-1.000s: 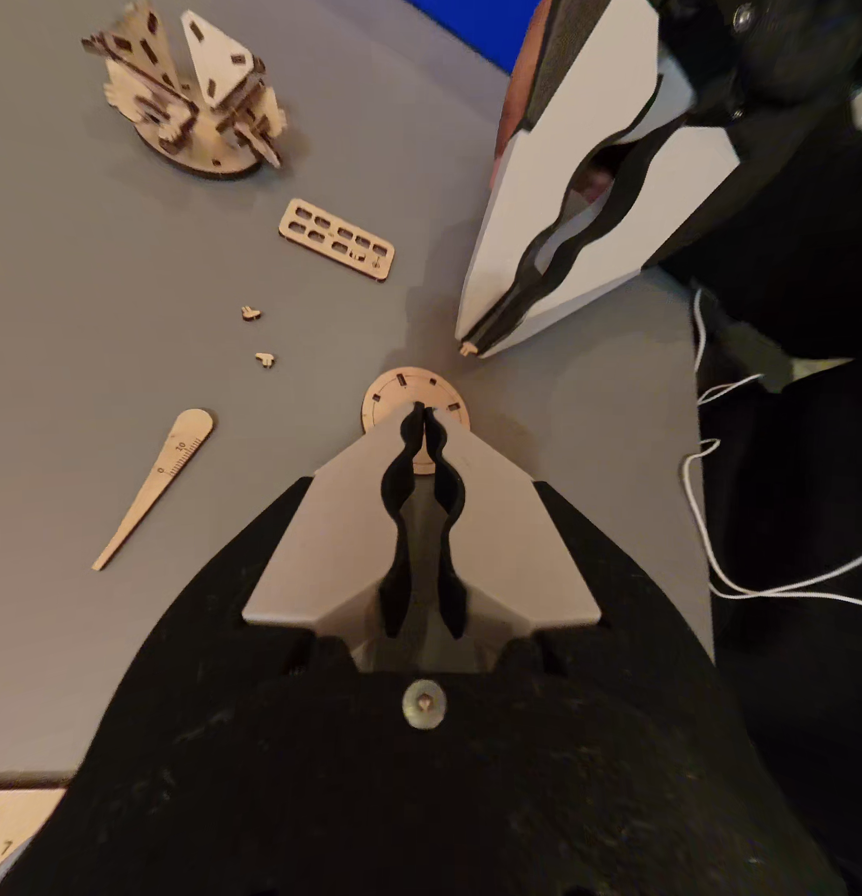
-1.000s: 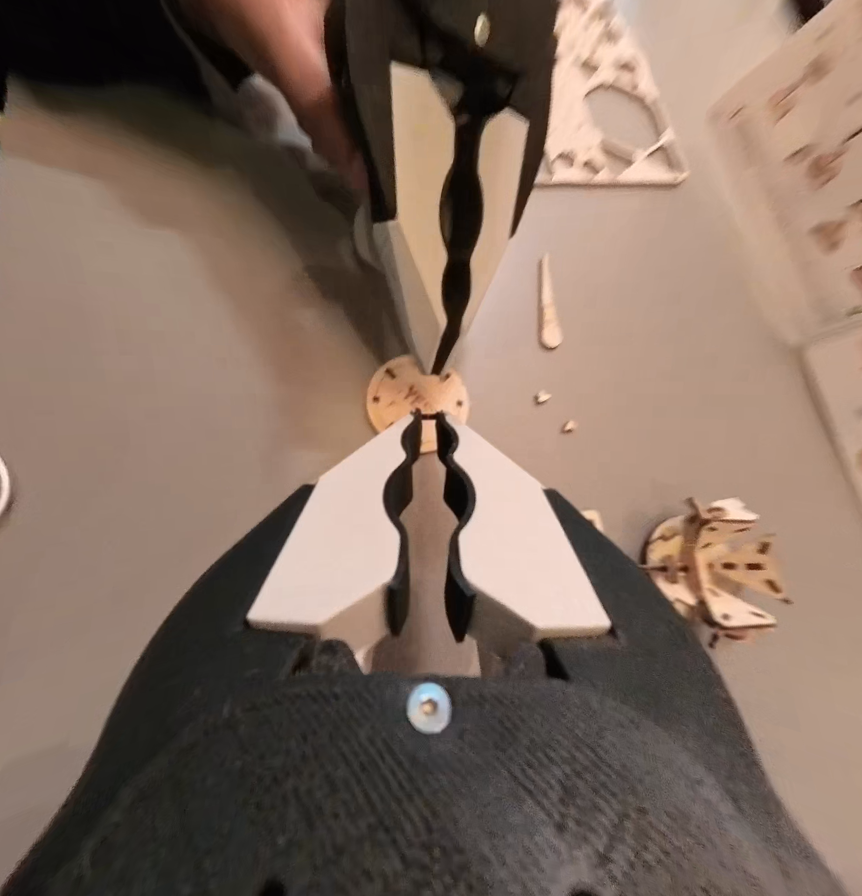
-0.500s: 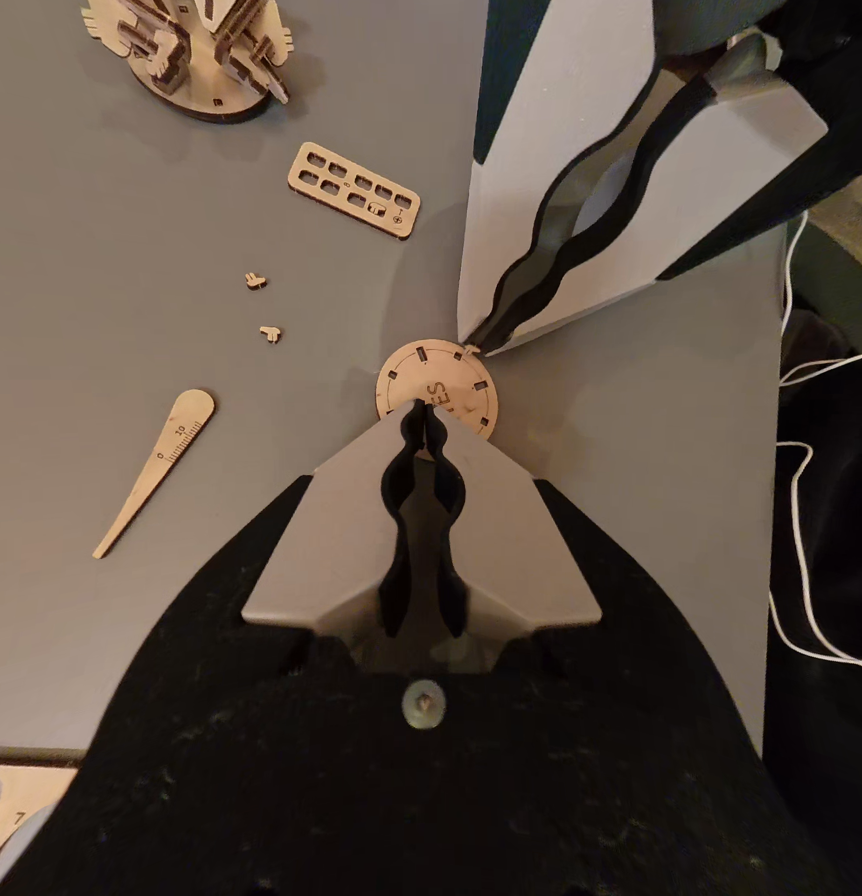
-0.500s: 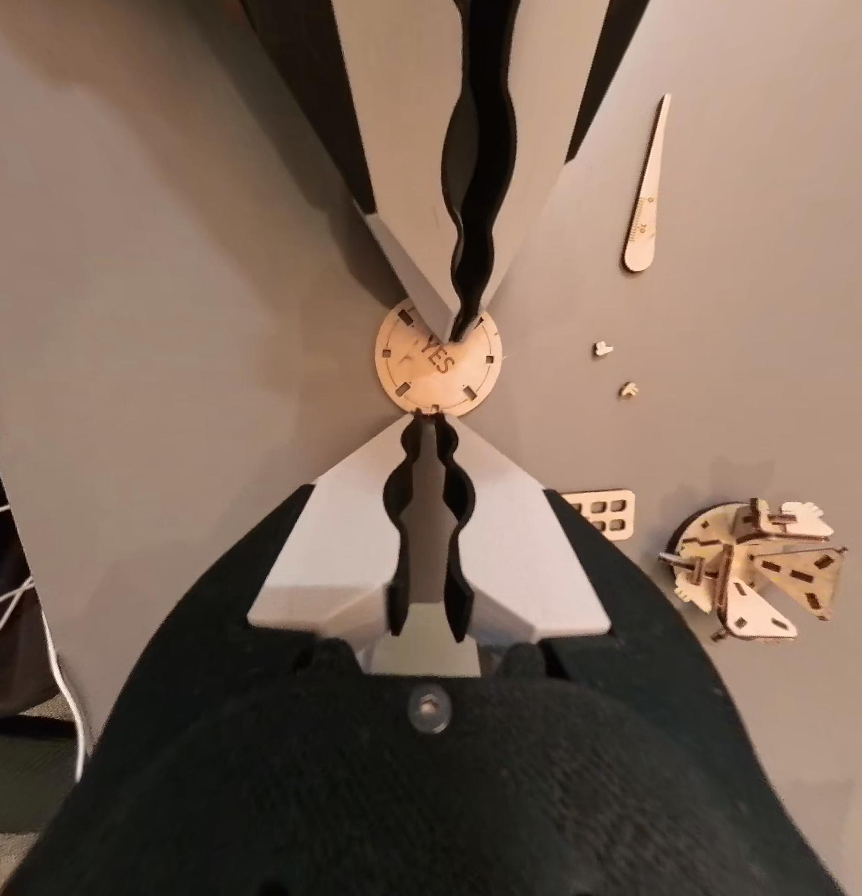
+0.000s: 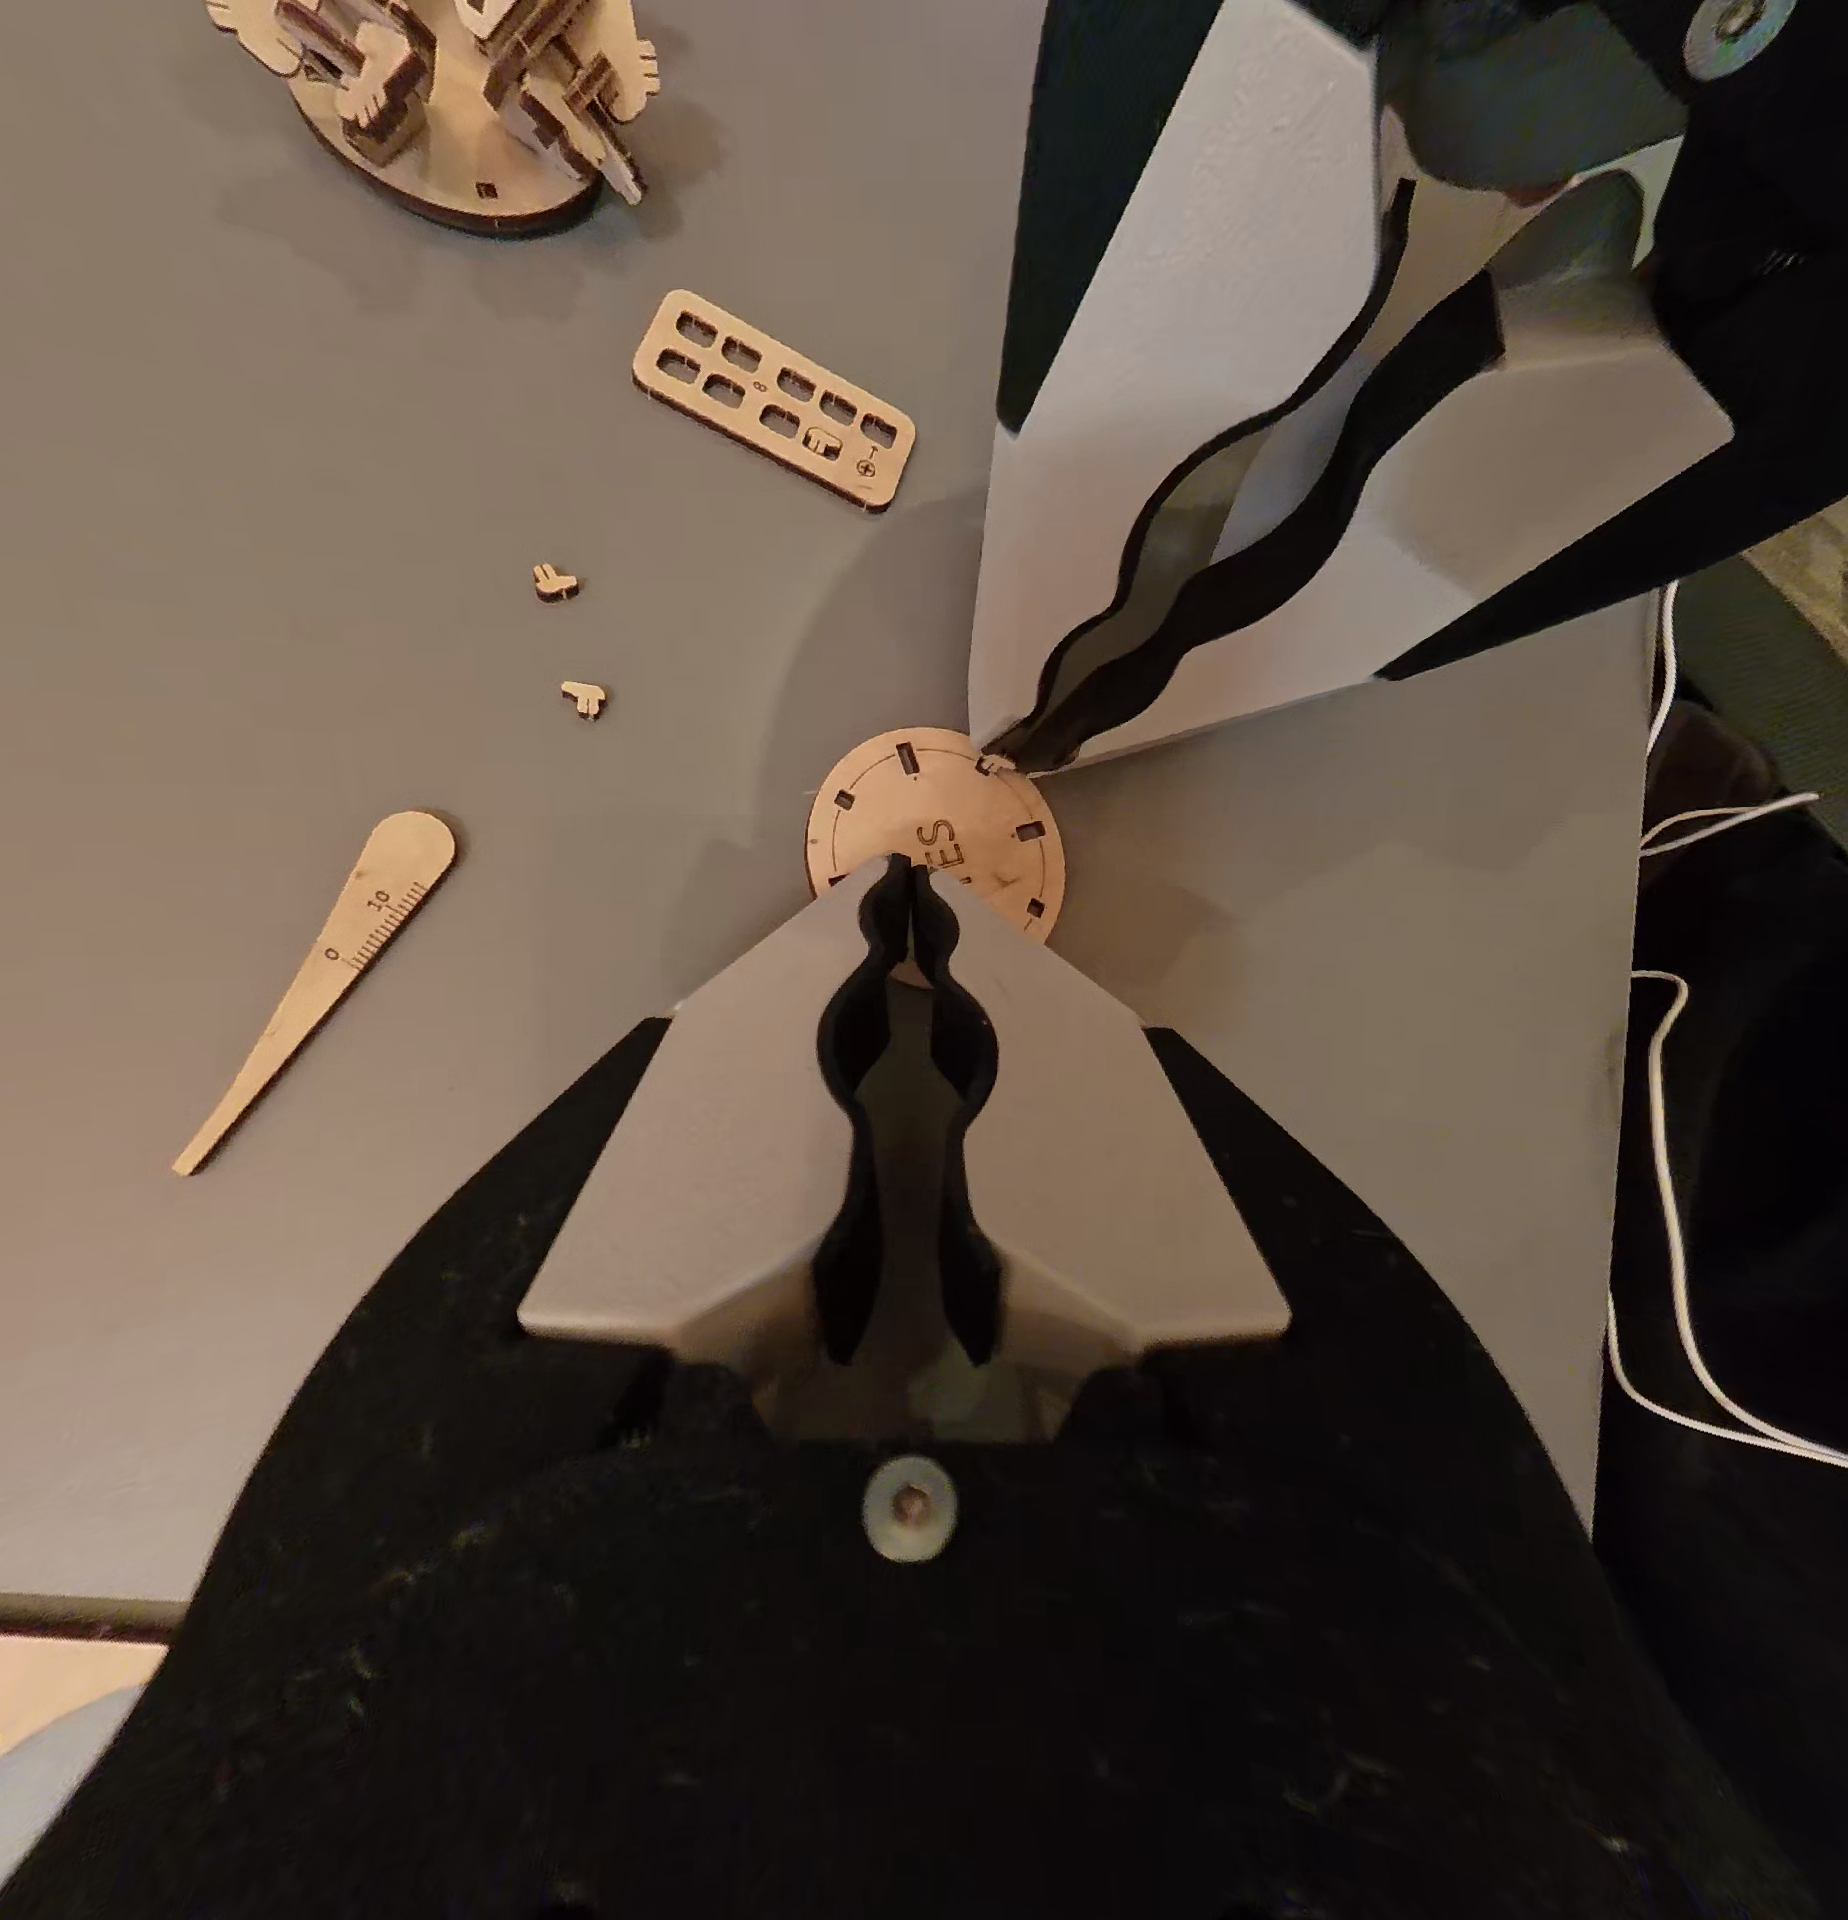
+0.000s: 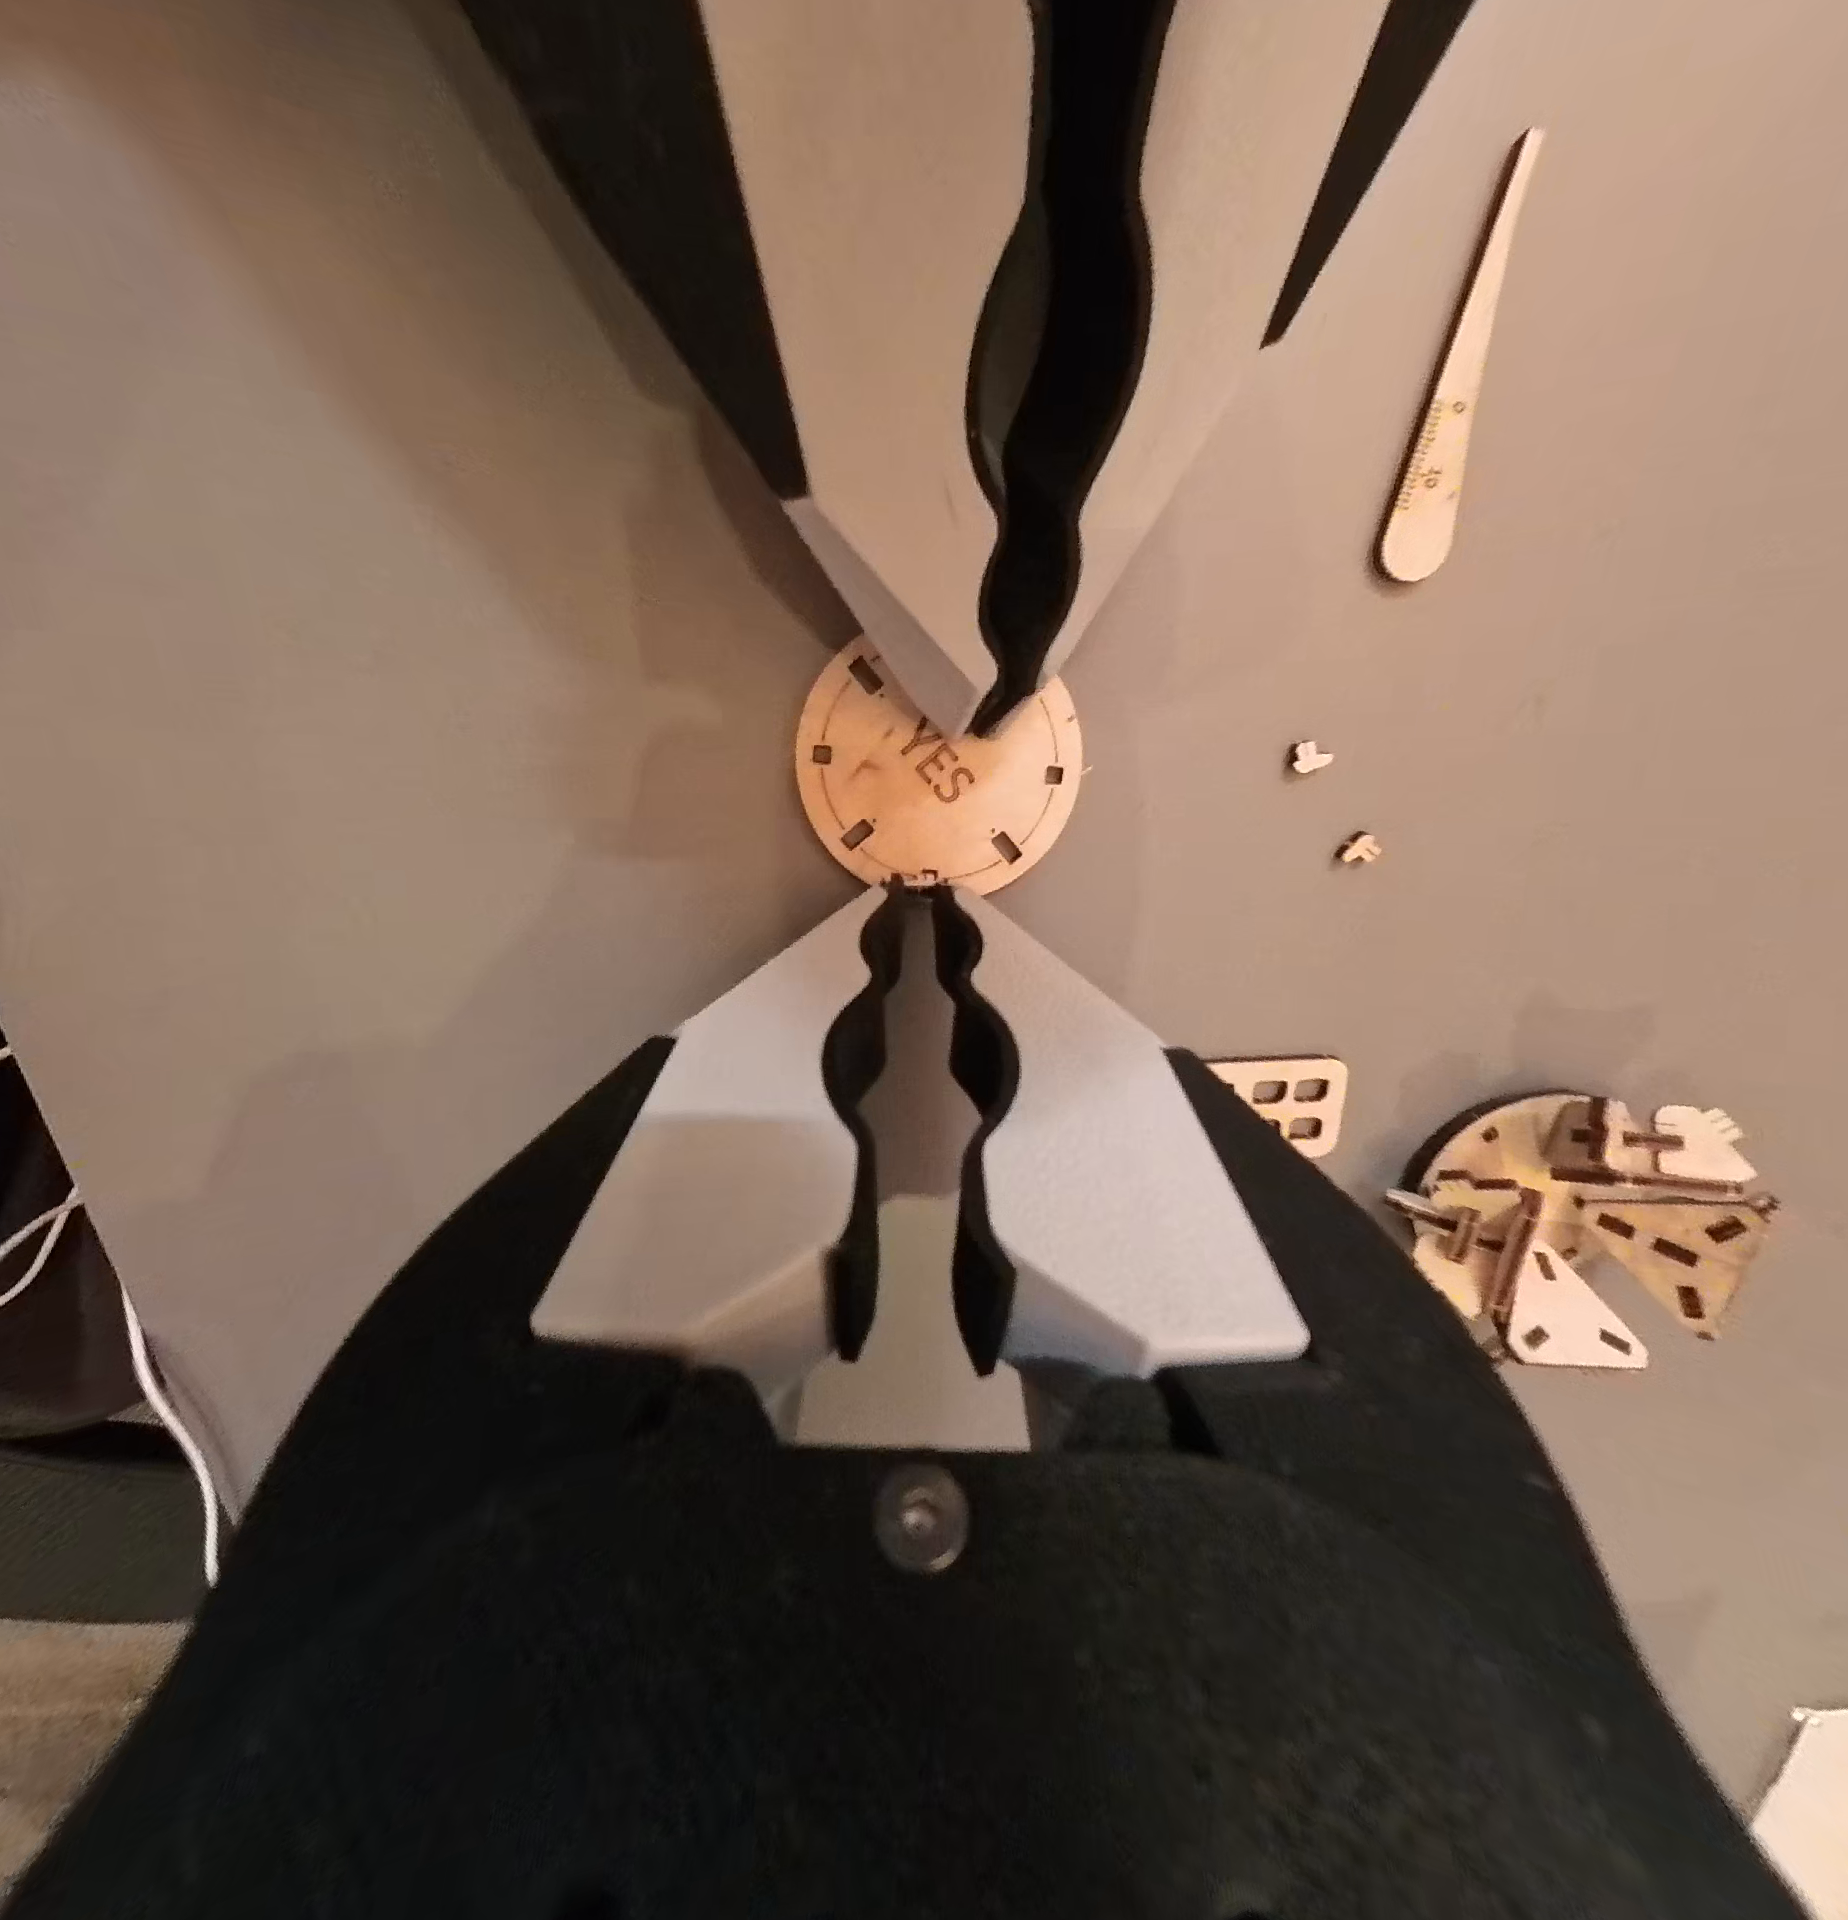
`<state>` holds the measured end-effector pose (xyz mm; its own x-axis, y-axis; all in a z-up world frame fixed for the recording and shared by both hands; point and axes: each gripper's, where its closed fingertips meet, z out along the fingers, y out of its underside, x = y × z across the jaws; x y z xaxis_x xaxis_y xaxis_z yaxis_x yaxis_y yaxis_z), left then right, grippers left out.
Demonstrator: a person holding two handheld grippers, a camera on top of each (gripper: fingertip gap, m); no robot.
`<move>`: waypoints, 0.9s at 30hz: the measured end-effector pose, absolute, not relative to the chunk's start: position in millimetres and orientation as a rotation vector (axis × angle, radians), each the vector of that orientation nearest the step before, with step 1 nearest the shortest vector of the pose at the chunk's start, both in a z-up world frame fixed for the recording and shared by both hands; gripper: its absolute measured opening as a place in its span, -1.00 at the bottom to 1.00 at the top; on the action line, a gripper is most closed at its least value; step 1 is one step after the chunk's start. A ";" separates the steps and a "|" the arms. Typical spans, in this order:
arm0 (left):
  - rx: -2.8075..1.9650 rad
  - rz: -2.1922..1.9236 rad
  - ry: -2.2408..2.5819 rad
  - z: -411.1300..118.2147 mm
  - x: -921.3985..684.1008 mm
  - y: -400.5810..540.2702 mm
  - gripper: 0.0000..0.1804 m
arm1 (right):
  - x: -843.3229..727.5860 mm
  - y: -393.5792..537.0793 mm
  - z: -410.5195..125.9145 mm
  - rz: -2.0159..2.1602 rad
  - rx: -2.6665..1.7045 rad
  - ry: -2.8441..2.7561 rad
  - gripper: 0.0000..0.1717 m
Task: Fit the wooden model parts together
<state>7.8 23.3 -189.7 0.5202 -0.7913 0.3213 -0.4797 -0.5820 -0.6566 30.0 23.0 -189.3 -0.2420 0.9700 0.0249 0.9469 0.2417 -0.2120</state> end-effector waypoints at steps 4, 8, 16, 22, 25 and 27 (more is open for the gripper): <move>-2.270 -0.844 1.028 -189.7 7.8 23.4 -1.00 | 29.2 23.0 -189.4 0.211 -1.849 -2.360 -0.96; -2.275 -0.856 1.017 -189.6 7.9 23.4 -1.00 | 29.3 23.0 -189.7 0.144 -1.858 -2.371 -0.96; -2.277 -0.846 1.019 -189.8 7.9 23.2 -1.00 | 28.9 24.3 -189.9 0.079 -1.863 -2.365 -0.96; -2.284 -0.859 1.007 -189.8 8.0 23.1 -1.00 | 29.4 24.1 -190.2 0.051 -1.888 -2.356 -0.96; -2.284 -0.857 1.006 -189.7 8.1 23.0 -1.00 | 29.7 23.4 -190.5 0.021 -1.893 -2.363 -0.96; -2.283 -0.851 1.009 -189.8 8.1 23.0 -1.00 | 29.6 23.5 -190.6 0.014 -1.896 -2.365 -0.96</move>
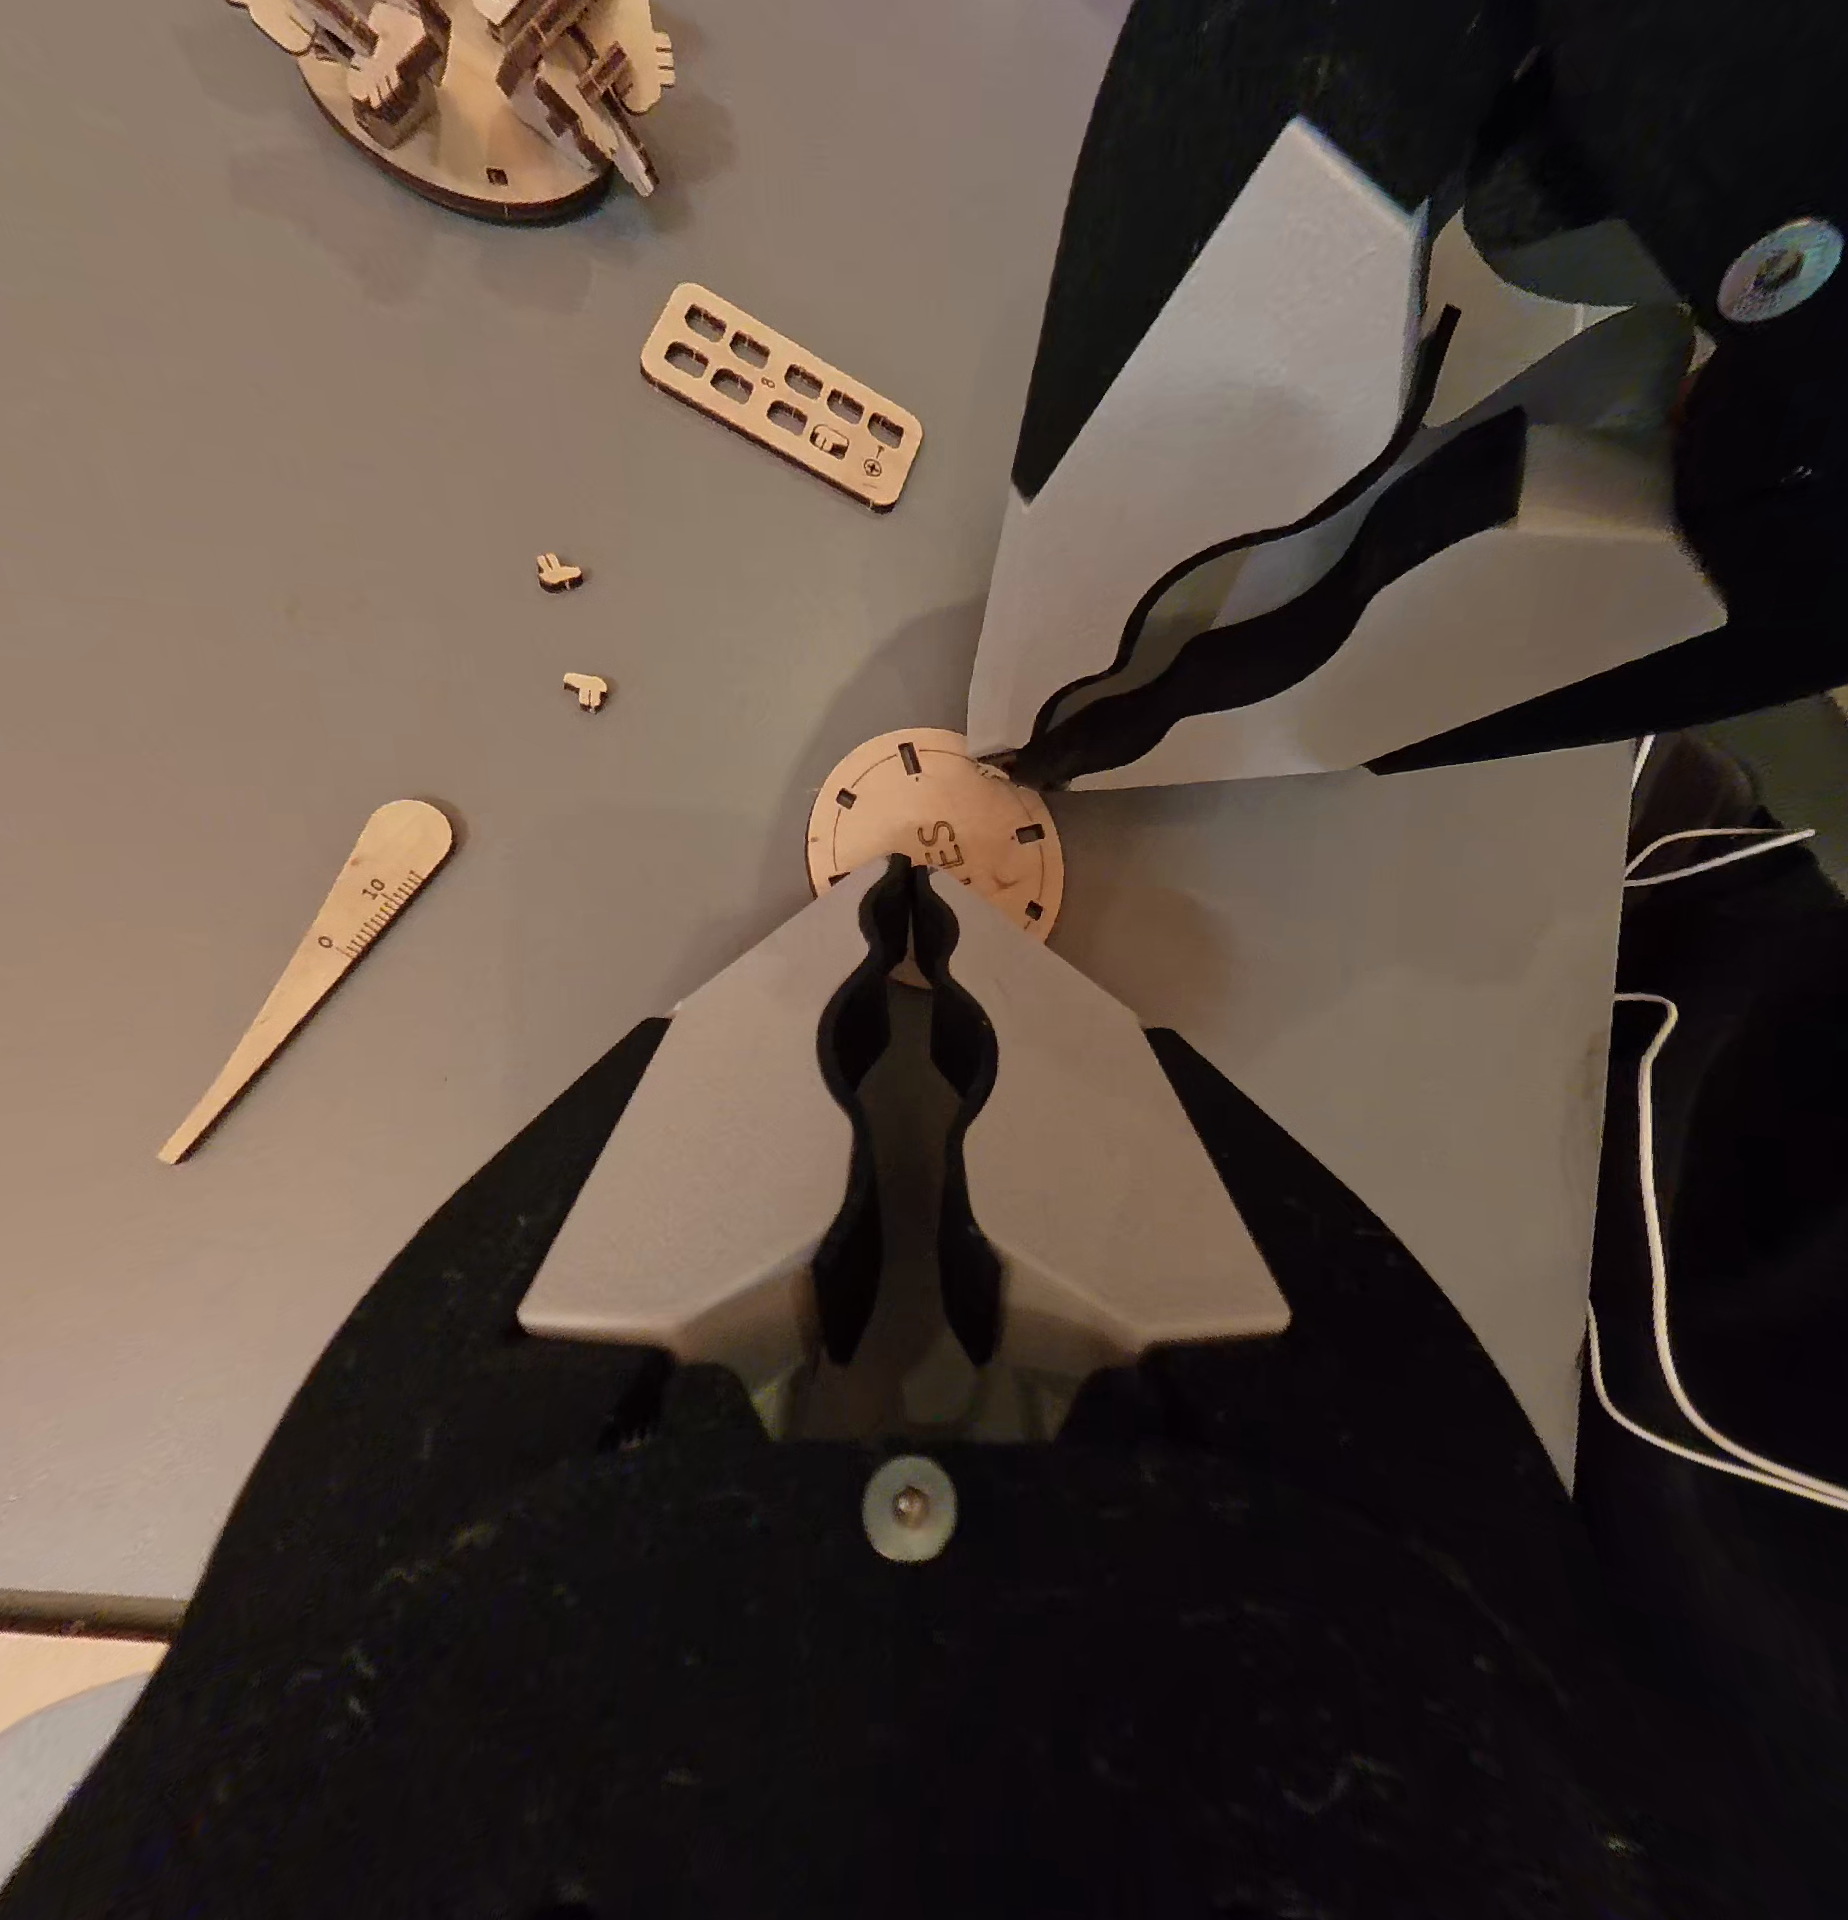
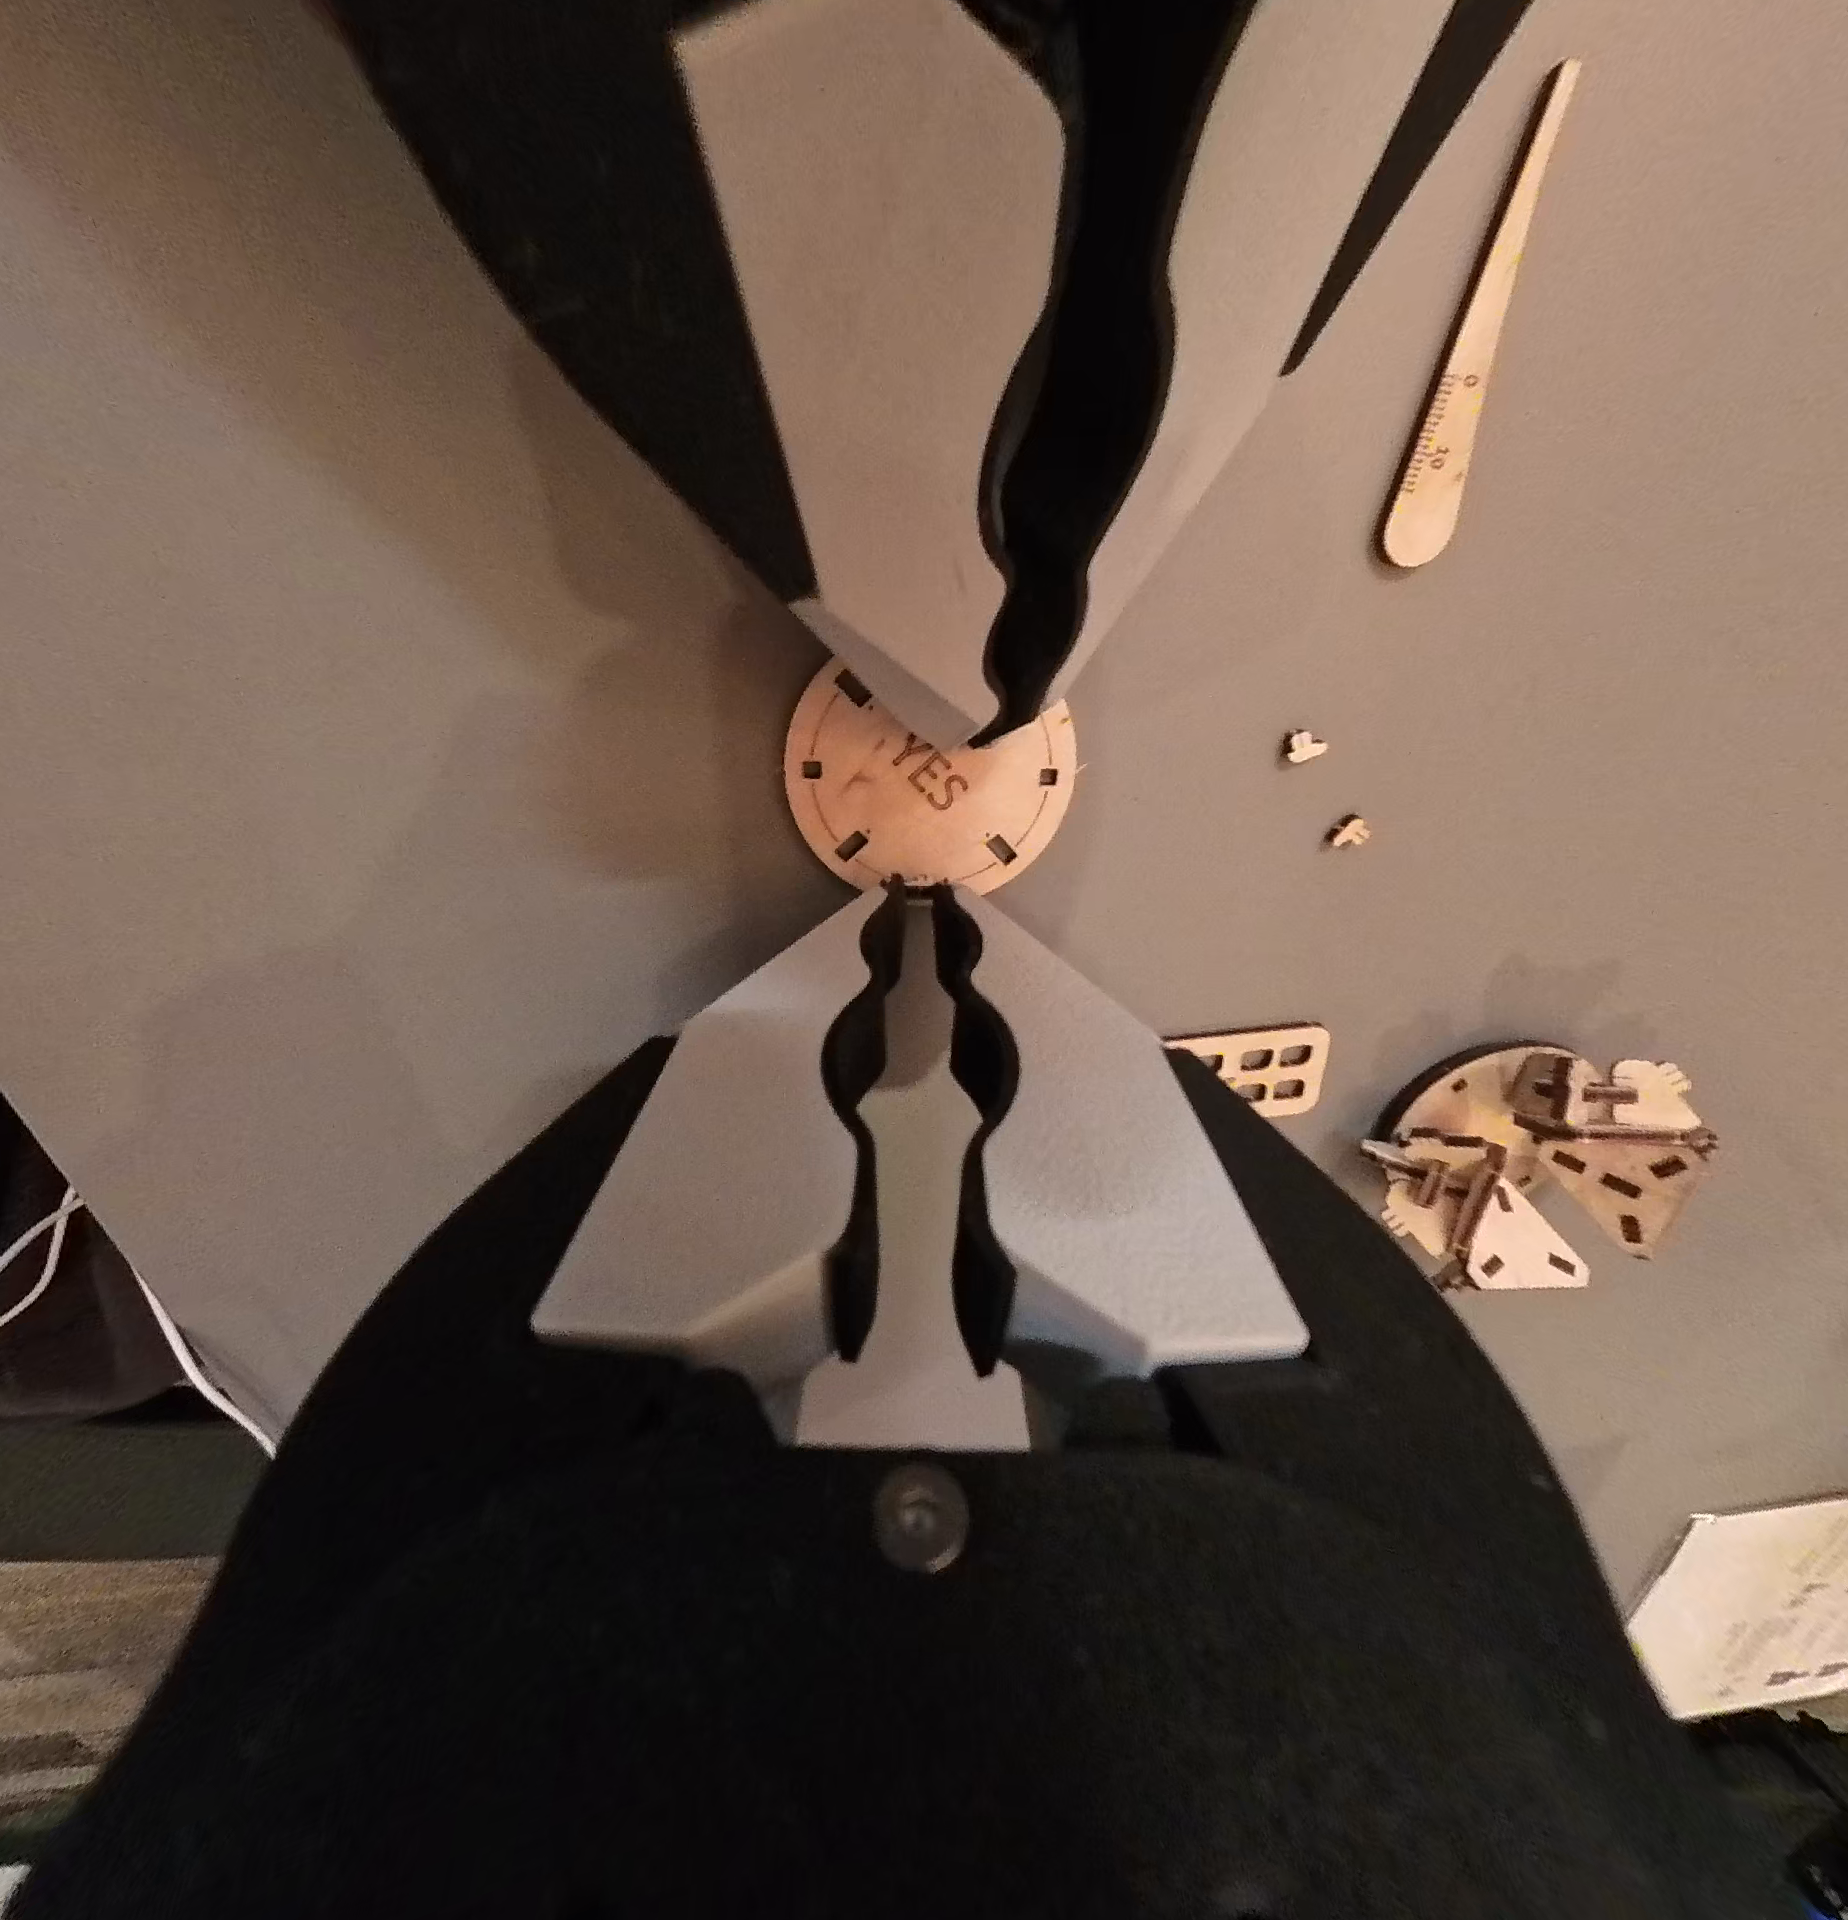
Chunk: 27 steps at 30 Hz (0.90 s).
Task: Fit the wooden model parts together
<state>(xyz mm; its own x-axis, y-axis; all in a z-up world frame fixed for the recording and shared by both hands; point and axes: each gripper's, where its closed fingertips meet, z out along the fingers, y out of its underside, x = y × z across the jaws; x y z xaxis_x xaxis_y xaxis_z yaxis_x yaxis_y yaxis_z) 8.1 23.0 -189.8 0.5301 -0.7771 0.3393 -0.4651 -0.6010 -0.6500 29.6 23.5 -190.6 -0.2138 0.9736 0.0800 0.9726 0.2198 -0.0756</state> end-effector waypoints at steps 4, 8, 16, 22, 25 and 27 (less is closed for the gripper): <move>-2.282 -0.836 1.012 -189.9 8.1 23.1 -1.00 | 29.6 23.5 -190.7 0.023 -1.912 -2.355 -0.96; -2.286 -0.848 1.001 -189.8 8.2 23.0 -1.00 | 29.5 23.5 -190.8 0.021 -1.918 -2.353 -0.96; -2.290 -0.866 0.989 -189.6 8.2 23.0 -1.00 | 29.4 23.4 -191.1 0.058 -1.928 -2.345 -0.95; -2.292 -0.880 0.983 -189.5 8.3 22.9 -1.00 | 29.2 23.2 -191.6 0.101 -1.946 -2.334 -0.95; -2.293 -0.878 0.983 -189.5 8.2 22.9 -1.00 | 29.2 23.0 -191.7 0.145 -1.967 -2.314 -0.95; -2.292 -0.874 0.985 -189.5 8.3 22.9 -1.00 | 29.2 22.8 -191.7 0.156 -1.969 -2.306 -0.95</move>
<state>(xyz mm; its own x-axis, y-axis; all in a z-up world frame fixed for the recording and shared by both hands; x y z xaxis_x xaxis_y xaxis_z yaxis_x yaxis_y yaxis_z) 8.3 22.9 -189.5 0.5338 -0.7648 0.3606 -0.4491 -0.6178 -0.6455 29.2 22.8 -191.7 -0.1559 0.9877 0.0137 0.9769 0.1562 -0.1459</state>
